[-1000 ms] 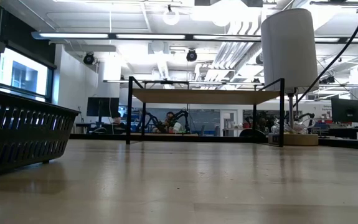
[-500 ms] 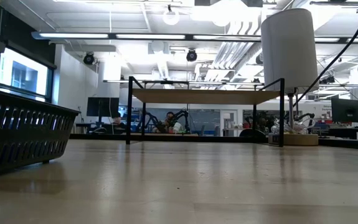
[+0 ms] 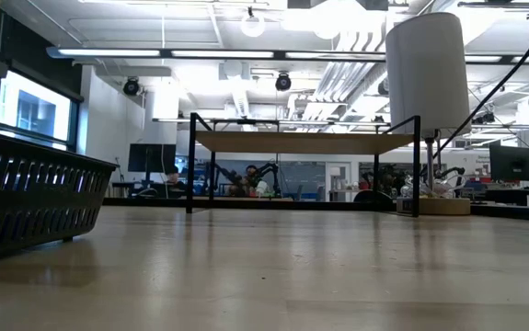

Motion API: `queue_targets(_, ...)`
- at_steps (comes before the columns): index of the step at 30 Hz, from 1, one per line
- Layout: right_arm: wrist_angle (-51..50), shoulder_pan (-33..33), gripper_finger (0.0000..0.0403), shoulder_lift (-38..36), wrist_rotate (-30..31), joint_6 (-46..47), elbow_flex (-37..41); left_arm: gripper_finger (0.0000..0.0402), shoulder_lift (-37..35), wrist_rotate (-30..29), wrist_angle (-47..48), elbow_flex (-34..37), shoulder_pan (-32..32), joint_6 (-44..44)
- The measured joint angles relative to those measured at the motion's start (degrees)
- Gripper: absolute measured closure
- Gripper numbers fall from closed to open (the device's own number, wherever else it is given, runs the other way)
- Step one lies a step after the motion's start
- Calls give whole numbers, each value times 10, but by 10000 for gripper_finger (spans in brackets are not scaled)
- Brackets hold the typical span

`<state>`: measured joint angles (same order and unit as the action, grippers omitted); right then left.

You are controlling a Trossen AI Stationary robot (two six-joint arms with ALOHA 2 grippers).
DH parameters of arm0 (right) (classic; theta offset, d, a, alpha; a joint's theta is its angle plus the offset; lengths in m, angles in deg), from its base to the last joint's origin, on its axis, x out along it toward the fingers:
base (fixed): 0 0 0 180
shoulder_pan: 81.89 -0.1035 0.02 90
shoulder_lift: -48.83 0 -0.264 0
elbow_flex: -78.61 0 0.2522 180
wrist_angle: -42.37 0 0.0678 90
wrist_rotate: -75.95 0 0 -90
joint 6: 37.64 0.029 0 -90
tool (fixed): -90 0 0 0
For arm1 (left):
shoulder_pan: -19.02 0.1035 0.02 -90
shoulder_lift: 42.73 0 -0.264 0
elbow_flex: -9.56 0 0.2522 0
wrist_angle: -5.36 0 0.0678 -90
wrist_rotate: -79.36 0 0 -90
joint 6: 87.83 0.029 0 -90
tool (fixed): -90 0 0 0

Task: Pick & Place Office Desk Supplies
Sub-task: Put the right black basket with the rubber bands on the shelf

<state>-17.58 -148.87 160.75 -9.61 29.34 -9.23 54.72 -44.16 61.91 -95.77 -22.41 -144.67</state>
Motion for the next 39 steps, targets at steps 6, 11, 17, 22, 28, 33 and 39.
queue_targets(6, -2, 0, 216, 0, 1, -8, 0, 252, 0, -27, 0, 0, 4, 13)
queue_targets(11, -3, 0, 290, 0, -1, -9, 0, 252, 0, -26, 0, 0, 4, -6)
queue_targets(17, -33, 11, 391, 0, -57, -8, -1, 252, 0, -26, 0, 0, 4, -13)
queue_targets(22, -74, 26, 399, -9, -95, -19, -4, 252, 0, -27, 0, 0, 6, -13)
queue_targets(28, -187, 53, 400, -53, -69, -58, -44, 252, 0, -27, 0, 0, 9, -13)
queue_targets(33, -273, 88, 400, -106, -2, -100, -81, 252, 0, -24, 0, 0, 9, -16)
queue_targets(39, -311, 166, 400, -176, 64, -179, -90, 252, -1, -20, 0, 0, 9, 7)
